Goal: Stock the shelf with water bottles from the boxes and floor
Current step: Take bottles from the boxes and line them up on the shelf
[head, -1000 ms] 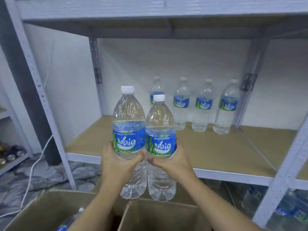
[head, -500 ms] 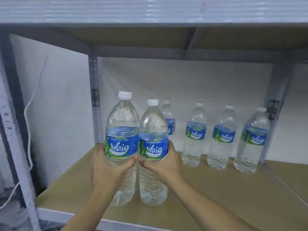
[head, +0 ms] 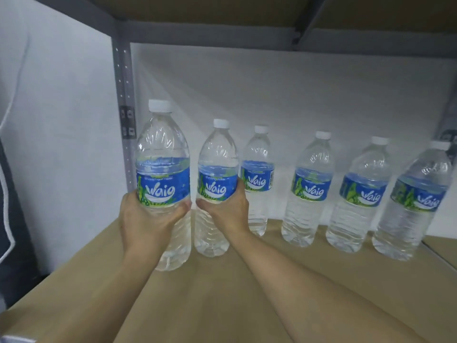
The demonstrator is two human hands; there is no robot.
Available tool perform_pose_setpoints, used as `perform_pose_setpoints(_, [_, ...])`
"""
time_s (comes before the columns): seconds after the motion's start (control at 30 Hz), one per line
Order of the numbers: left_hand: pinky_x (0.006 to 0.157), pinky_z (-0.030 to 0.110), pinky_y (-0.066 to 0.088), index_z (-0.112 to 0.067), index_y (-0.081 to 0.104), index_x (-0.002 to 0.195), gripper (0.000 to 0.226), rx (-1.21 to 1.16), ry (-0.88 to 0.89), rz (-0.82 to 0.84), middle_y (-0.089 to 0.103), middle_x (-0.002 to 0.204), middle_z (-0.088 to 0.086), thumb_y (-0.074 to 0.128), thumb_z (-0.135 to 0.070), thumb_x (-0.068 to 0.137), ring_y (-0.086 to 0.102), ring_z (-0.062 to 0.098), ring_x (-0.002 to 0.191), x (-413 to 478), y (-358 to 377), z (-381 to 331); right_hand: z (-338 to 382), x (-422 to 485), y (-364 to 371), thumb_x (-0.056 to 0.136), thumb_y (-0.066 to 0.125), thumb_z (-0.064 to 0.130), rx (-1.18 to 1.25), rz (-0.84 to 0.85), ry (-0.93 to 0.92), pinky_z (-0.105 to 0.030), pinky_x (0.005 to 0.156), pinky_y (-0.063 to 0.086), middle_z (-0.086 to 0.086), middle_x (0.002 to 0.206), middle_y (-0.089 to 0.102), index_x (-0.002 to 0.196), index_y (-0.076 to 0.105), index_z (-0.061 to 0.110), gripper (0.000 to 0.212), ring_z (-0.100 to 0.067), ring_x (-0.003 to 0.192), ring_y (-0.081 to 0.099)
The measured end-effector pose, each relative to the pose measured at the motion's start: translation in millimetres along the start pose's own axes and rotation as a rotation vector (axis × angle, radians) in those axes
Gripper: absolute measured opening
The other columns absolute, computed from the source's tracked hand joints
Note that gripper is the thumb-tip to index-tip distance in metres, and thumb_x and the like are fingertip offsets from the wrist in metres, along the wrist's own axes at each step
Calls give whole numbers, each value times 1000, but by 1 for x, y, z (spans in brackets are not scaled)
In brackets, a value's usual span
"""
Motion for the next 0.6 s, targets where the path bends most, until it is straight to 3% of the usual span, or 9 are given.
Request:
perform_pose_setpoints(0.23, [77, 33, 48, -23, 61, 105, 66, 10, 25, -11, 65, 104, 0, 90, -47, 51, 63, 18, 92, 10, -1, 8, -26, 35, 26, 56, 91, 12, 6, -26, 24, 3, 56, 39, 6, 106, 61, 126, 45, 17, 84, -6, 85, 58])
perform_pose_setpoints(0.37, [74, 29, 45, -24, 58, 102, 63, -13, 23, -16, 63, 105, 0, 91, -43, 53, 62, 17, 91, 6, -6, 9, -36, 46, 37, 57, 90, 12, 12, -12, -31, 1, 61, 41, 4, 108, 61, 125, 43, 18, 82, -9, 88, 60])
perform_pose_setpoints(0.43, [67, 23, 43, -26, 55, 100, 61, -36, 24, -17, 63, 105, -1, 92, -40, 53, 62, 14, 89, 1, -11, 10, -41, 50, 44, 57, 89, 12, 14, 0, -70, -6, 72, 45, -2, 115, 60, 127, 42, 17, 85, -14, 96, 62])
perform_pose_setpoints(0.5, [64, 18, 42, -26, 55, 101, 62, -39, 34, -12, 62, 105, -2, 92, -40, 54, 61, 11, 88, -3, -16, 11, -47, 53, 48, 57, 89, 15, 30, 7, -98, -21, 86, 50, -5, 120, 58, 131, 39, 17, 89, -17, 105, 61])
perform_pose_setpoints(0.6, [69, 25, 45, -24, 56, 103, 64, -41, 33, -15, 61, 106, -2, 92, -42, 54, 61, 12, 89, -3, -20, 15, -52, 58, 51, 59, 88, 13, 49, 37, -117, -32, 96, 50, -4, 124, 55, 134, 35, 18, 92, -17, 110, 59])
Point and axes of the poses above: each hand's wrist, its own x-axis towards the middle knuckle, its own y-axis out of the palm, z = x × y, the point moved 6 cm from there along x, towards the middle knuckle
